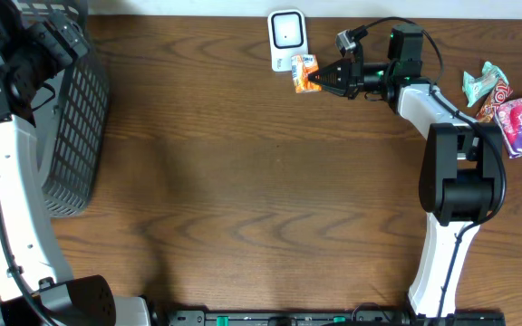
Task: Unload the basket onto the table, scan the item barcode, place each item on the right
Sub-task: 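Hold the orange packet up to the white scanner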
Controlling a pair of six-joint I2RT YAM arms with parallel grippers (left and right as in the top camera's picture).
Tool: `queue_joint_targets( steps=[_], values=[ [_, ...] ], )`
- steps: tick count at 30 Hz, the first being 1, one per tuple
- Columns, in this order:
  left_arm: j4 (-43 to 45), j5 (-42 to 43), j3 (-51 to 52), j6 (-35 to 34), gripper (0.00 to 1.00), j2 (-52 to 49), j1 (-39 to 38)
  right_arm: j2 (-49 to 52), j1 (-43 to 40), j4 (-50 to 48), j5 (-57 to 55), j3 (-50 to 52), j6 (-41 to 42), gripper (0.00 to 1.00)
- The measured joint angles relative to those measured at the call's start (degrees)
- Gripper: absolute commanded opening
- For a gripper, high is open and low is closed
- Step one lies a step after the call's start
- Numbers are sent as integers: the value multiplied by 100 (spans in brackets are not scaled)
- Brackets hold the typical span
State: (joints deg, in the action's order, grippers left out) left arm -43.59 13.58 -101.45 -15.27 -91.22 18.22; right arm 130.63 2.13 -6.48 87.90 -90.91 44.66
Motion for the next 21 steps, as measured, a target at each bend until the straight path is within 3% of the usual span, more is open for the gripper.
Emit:
queue_joint_targets(
  steps=[4, 9, 12, 15, 21],
  values=[
    [0, 0, -2, 0, 98, 0, 0, 4, 20, -501, -61, 4, 90, 1],
    [0, 0, 0, 2, 98, 0, 0, 4, 219, -1950, -651, -26, 540, 1],
    [0, 0, 0, 2, 98, 0, 0, 2, 398, -2050, -1196, -208, 671, 2],
    [0, 0, 0, 0, 98, 0, 0, 2, 540, -1351, -1836, -570, 501, 2],
    [-2, 0, 0, 2, 98, 0, 0, 2, 669, 1762, -4087, -1786, -811, 2]
  ],
)
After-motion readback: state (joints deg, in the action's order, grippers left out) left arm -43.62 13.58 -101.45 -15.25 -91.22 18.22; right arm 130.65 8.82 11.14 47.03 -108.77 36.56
